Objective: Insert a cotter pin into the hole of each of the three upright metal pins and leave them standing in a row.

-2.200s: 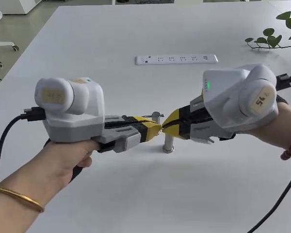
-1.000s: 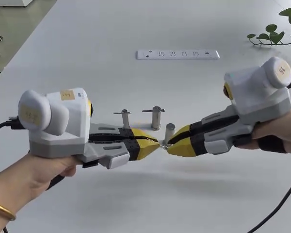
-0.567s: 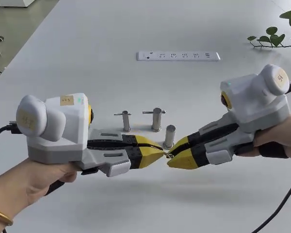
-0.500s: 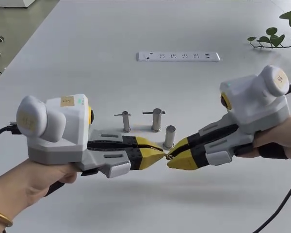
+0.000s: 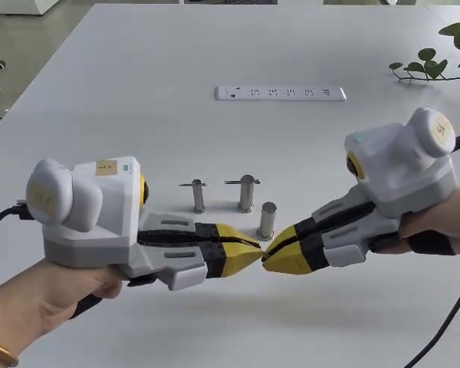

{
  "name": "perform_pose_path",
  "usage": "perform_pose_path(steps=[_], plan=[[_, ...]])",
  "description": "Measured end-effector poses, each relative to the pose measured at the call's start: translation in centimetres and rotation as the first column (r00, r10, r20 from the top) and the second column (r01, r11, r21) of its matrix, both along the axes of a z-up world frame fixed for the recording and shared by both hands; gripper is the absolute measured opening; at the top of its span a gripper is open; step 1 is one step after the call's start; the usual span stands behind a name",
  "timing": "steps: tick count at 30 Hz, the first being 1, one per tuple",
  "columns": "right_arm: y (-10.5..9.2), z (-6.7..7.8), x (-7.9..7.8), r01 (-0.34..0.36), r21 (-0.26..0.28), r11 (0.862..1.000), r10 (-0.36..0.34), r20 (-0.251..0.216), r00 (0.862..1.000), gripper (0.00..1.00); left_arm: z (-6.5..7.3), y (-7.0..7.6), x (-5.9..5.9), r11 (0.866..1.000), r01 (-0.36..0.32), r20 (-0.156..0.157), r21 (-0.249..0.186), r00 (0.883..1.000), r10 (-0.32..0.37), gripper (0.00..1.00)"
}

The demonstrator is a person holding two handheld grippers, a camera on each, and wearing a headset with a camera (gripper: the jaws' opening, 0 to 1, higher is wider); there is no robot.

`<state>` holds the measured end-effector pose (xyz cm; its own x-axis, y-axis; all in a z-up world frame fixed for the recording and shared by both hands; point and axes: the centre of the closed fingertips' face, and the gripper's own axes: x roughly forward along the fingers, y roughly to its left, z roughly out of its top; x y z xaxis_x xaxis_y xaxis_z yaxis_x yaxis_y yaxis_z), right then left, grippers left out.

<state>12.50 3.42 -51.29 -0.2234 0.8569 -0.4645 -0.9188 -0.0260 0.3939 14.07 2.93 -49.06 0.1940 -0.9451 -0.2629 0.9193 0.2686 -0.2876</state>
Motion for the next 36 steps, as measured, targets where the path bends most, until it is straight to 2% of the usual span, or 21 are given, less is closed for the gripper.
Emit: perform_pose_path(steps=[5,9,14,16,17,19,21,22,23,28,30,32,33,36], plan=[[-0.1,-0.2,-0.3,-0.046,-0.037,0.998,0.048,0.068,0.997,0.0,-0.2,-0.1,-0.1,1.0,0.009,0.0,0.004,1.0,-0.009,0.0],[-0.2,-0.5,0.1,-0.046,-0.085,0.995,0.055,0.115,0.992,0.0,-0.6,-0.1,0.3,1.0,-0.012,0.012,0.026,1.0,0.011,0.01],[-0.4,-0.8,0.5,-0.038,-0.118,0.992,0.054,0.137,0.989,0.0,-1.0,-0.2,0.9,0.997,-0.047,0.039,0.056,0.998,0.044,0.05],[-0.7,-1.1,1.1,-0.021,-0.155,0.988,0.047,0.165,0.985,0.0,-1.3,0.0,1.4,0.995,-0.071,0.057,0.074,0.996,0.066,0.05],[-0.8,-1.3,1.4,-0.013,-0.173,0.985,0.045,0.182,0.982,0.0,-1.5,0.2,1.6,0.994,-0.08,0.051,0.08,0.996,0.076,0.05],[-1.3,-1.8,2.2,0.039,-0.221,0.974,0.002,0.182,0.983,0.0,-1.8,0.4,2.1,0.99,-0.107,0.056,0.09,0.993,0.102,0.07],[-1.4,-1.9,2.8,0.056,-0.222,0.974,-0.01,0.2,0.98,0.0,-1.9,0.6,2.4,0.987,-0.128,0.058,0.094,0.991,0.123,0.09],[-1.7,-2.3,3.3,0.075,-0.247,0.966,-0.023,0.207,0.978,0.0,-2.0,0.6,2.6,0.985,-0.143,0.064,0.096,0.988,0.137,0.1],[-1.8,-2.4,3.5,0.076,-0.25,0.965,-0.021,0.216,0.976,0.0,-2.1,0.7,2.6,0.984,-0.148,0.067,0.099,0.988,0.142,0.11],[-2.5,-3.1,4.2,0.106,-0.296,0.949,-0.036,0.233,0.972,0.0,-2.8,0.9,3.5,0.971,-0.213,0.079,0.112,0.976,0.205,0.16],[-2.9,-3.3,4.7,0.106,-0.315,0.943,-0.014,0.279,0.96,0.0,-3.0,1.0,3.9,0.963,-0.243,0.079,0.116,0.969,0.234,0.18],[-3.2,-3.5,4.9,0.112,-0.332,0.937,-0.01,0.294,0.956,0.0,-3.3,1.1,4.3,0.954,-0.272,0.095,0.131,0.961,0.261,0.21],[-3.4,-3.5,5.2,0.118,-0.343,0.932,-0.001,0.322,0.947,0.0,-3.5,1.2,4.5,0.949,-0.285,0.094,0.135,0.957,0.274,0.21],[-3.9,-3.7,5.8,0.126,-0.366,0.922,0.01,0.349,0.937,0.0,-4.1,1.5,5.4,0.932,-0.329,0.101,0.151,0.943,0.317,0.21]])
